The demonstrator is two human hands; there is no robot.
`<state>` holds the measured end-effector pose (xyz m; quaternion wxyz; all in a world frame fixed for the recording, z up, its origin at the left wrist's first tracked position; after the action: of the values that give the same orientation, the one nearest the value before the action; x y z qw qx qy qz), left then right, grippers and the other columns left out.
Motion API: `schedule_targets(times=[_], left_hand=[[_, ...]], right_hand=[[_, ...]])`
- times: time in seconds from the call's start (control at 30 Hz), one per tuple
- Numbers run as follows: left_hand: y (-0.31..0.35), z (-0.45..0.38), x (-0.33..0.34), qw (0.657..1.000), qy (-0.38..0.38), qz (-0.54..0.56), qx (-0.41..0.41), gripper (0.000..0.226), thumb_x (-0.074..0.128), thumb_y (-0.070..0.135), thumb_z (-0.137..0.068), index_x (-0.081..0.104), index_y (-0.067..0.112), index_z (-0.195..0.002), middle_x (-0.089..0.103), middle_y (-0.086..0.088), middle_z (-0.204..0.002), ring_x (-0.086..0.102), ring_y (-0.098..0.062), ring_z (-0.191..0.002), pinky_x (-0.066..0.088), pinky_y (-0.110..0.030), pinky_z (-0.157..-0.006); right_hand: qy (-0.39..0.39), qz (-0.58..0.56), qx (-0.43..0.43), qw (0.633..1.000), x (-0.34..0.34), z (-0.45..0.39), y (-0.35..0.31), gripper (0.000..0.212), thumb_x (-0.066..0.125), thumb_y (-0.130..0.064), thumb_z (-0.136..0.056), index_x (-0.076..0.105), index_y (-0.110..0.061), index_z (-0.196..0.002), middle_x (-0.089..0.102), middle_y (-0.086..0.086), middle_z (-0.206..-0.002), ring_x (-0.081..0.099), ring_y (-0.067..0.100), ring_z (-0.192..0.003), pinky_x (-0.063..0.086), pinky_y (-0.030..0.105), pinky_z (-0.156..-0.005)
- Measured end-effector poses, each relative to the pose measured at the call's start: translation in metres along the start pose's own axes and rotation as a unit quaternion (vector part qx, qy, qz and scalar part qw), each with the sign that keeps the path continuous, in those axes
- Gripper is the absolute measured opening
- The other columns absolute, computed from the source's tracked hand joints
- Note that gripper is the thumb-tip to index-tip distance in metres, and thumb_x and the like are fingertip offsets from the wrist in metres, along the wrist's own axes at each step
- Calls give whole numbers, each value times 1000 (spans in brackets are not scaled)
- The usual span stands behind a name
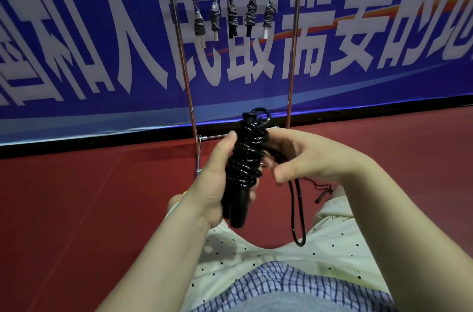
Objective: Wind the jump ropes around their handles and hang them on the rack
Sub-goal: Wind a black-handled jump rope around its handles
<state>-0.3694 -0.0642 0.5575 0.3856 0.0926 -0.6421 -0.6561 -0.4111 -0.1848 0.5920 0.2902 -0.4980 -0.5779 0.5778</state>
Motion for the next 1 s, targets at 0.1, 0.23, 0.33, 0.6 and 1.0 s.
schedule_targets(times=[0.1, 0.23, 0.33, 0.6, 1.0], left_hand=[[2, 0, -7, 1000, 0, -5, -21, 64, 44, 72, -61, 57, 10, -69, 47, -2, -50, 42, -14, -38, 37, -20, -40], [1, 1, -9, 1000, 6, 10, -15, 60, 44, 71, -63, 56, 12, -68, 47, -1, -50, 41, -12, -39, 36, -19, -41], [3, -1, -13, 1000, 24, 12, -5, 58, 45, 69, -65, 56, 12, -69, 47, -1, -52, 43, -13, -40, 37, -20, -41], [4, -13, -33, 982, 124, -133, 44, 57, 55, 67, -56, 68, 15, -77, 63, -1, -58, 57, -15, -47, 44, -29, -56], [21, -13, -33, 935, 169, -305, 63, 51, 43, 59, -88, 68, 19, -69, 67, 5, -57, 61, -13, -57, 47, -30, -65]], right_hand=[[45, 6, 77, 996, -14, 7, 9, 41, 70, -6, -73, 61, -15, -113, 58, -2, -78, 54, 13, -72, 48, 28, -67], [120, 63, 134, 982, -20, 10, 11, 10, 57, -11, -93, 63, -11, -85, 59, -5, -65, 56, 12, -61, 50, 25, -63], [189, 74, 166, 965, -24, 10, 14, 26, 48, -21, -99, 63, -11, -79, 54, -4, -62, 52, 11, -60, 53, 27, -66], [216, 273, 167, 922, 3, 7, -18, 38, 39, -40, -100, 60, -14, -79, 49, -9, -59, 44, 6, -52, 35, 28, -55], [225, 479, 196, 825, 35, -1, -34, 41, 29, -40, -101, 37, -19, -67, 47, 0, -66, 47, 26, -70, 31, 35, -62]])
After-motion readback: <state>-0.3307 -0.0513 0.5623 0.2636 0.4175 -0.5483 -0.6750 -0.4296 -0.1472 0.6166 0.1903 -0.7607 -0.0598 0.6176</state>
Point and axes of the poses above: each hand's wrist, its own z-axis away from the middle knuckle, its own x-axis out of the palm, y = z × x, the point moved 5 cm from there along -z, towards the middle knuckle
